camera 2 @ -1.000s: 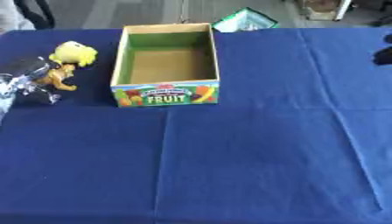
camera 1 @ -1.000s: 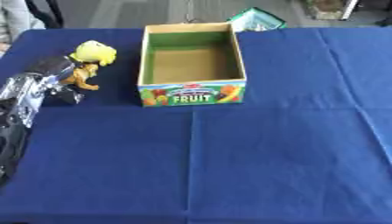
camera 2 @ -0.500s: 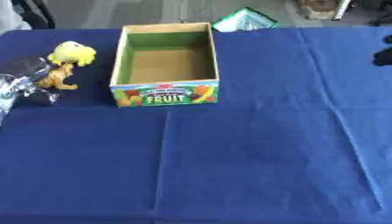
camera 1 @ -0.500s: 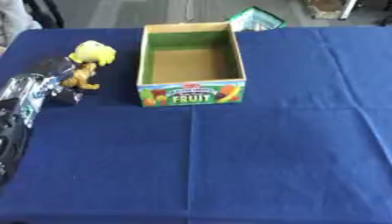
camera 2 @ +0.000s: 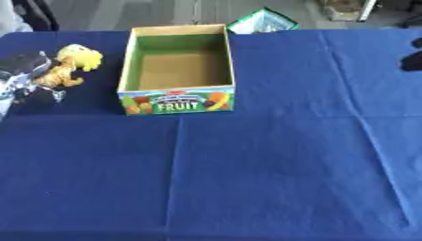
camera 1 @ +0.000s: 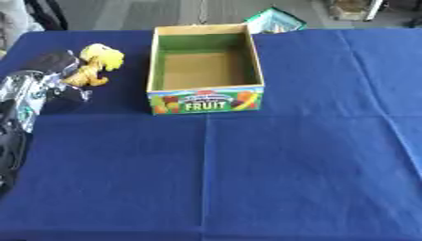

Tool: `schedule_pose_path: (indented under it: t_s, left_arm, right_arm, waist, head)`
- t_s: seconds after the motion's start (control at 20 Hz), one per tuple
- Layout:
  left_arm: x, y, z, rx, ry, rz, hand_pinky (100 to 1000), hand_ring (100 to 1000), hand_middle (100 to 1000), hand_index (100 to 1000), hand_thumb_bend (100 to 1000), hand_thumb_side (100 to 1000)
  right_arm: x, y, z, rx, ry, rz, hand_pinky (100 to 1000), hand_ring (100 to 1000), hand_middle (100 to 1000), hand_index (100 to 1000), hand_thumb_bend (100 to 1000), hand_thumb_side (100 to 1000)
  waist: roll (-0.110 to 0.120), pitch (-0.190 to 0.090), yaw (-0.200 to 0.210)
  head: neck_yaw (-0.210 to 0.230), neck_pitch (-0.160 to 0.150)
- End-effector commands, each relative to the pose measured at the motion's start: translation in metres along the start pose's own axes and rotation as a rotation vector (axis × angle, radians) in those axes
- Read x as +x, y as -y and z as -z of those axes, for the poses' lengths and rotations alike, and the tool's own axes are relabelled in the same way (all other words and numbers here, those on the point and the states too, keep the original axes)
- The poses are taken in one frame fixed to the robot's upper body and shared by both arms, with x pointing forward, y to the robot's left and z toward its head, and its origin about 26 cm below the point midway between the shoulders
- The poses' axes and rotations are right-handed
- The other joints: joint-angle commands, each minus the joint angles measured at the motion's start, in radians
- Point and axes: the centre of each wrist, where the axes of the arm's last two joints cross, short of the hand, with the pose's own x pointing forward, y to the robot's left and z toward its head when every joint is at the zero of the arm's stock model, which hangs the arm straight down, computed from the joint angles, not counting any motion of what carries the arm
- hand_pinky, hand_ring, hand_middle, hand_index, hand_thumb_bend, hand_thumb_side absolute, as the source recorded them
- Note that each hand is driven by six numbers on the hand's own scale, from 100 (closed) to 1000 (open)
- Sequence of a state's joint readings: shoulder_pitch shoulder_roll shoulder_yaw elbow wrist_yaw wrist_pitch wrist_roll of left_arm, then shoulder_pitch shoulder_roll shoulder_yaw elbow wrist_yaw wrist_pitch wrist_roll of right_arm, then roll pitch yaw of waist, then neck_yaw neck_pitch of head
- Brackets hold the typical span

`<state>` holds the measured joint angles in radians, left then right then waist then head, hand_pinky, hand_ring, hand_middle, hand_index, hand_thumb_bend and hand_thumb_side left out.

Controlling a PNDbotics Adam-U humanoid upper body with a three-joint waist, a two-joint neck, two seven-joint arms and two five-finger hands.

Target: Pick up objects on the table and place them in the box.

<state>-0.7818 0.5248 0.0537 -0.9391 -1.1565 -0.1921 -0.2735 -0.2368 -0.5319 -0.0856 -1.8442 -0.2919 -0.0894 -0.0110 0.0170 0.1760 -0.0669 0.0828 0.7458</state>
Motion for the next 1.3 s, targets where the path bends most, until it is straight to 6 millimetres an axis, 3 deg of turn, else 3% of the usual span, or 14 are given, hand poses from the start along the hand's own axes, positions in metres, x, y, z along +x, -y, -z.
schedule_pose_path:
  t_s: [0.05, 0.3, 0.35, 0.4, 0.75, 0.95, 1.0, 1.05, 1.3]
  left_arm:
    - [-0.011, -0.038, -0.01, 0.097, -0.006, 0.023, 356, 165, 229, 610, 100, 191]
    - [-0.001, -0.066, -0.013, 0.171, 0.05, 0.034, 359, 158, 228, 610, 100, 188]
    - [0.002, -0.071, -0.013, 0.183, 0.066, 0.037, 358, 157, 228, 610, 100, 265]
    - [0.006, -0.076, -0.012, 0.193, 0.081, 0.038, 360, 156, 227, 610, 100, 188]
    - [0.048, -0.106, 0.003, 0.268, 0.199, 0.1, 376, 161, 231, 615, 100, 183]
    - [0.074, -0.11, 0.015, 0.292, 0.243, 0.13, 388, 166, 235, 618, 100, 176]
    - [0.08, -0.11, 0.018, 0.299, 0.252, 0.135, 402, 171, 240, 620, 100, 213]
    - [0.087, -0.109, 0.021, 0.307, 0.264, 0.135, 404, 171, 240, 621, 100, 176]
    - [0.119, -0.099, 0.034, 0.331, 0.307, 0.138, 417, 174, 243, 622, 100, 170]
  right_arm:
    - [0.006, 0.005, 0.003, 0.004, 0.018, -0.025, 619, 586, 611, 820, 100, 316]
    - [0.006, 0.005, 0.003, 0.005, 0.017, -0.025, 619, 586, 611, 819, 100, 317]
    - [0.006, 0.005, 0.003, 0.006, 0.016, -0.025, 619, 586, 611, 819, 100, 317]
    - [0.005, 0.005, 0.003, 0.007, 0.016, -0.025, 619, 586, 611, 819, 100, 317]
    - [0.006, 0.003, 0.005, 0.024, 0.017, -0.018, 619, 587, 612, 820, 100, 318]
    - [0.007, 0.0, 0.007, 0.038, 0.024, -0.012, 620, 587, 612, 820, 100, 318]
    - [0.007, 0.0, 0.007, 0.04, 0.026, -0.01, 620, 587, 612, 820, 100, 317]
    - [0.008, -0.001, 0.008, 0.044, 0.028, -0.008, 620, 587, 612, 820, 100, 319]
    - [0.01, -0.006, 0.013, 0.064, 0.044, 0.006, 620, 587, 612, 821, 100, 319]
  waist:
    - [0.001, -0.017, -0.001]
    - [0.003, -0.02, -0.002]
    - [0.004, -0.021, -0.002]
    - [0.004, -0.022, -0.003]
    - [0.003, -0.026, -0.02]
    - [0.003, -0.025, -0.037]
    - [0.003, -0.024, -0.041]
    - [0.002, -0.022, -0.045]
    - [0.0, -0.012, -0.07]
  head:
    - [-0.003, -0.004]
    - [-0.002, -0.004]
    - [-0.002, -0.004]
    - [-0.002, -0.004]
    - [0.016, -0.005]
    - [0.032, -0.01]
    - [0.035, -0.012]
    - [0.04, -0.013]
    - [0.068, -0.03]
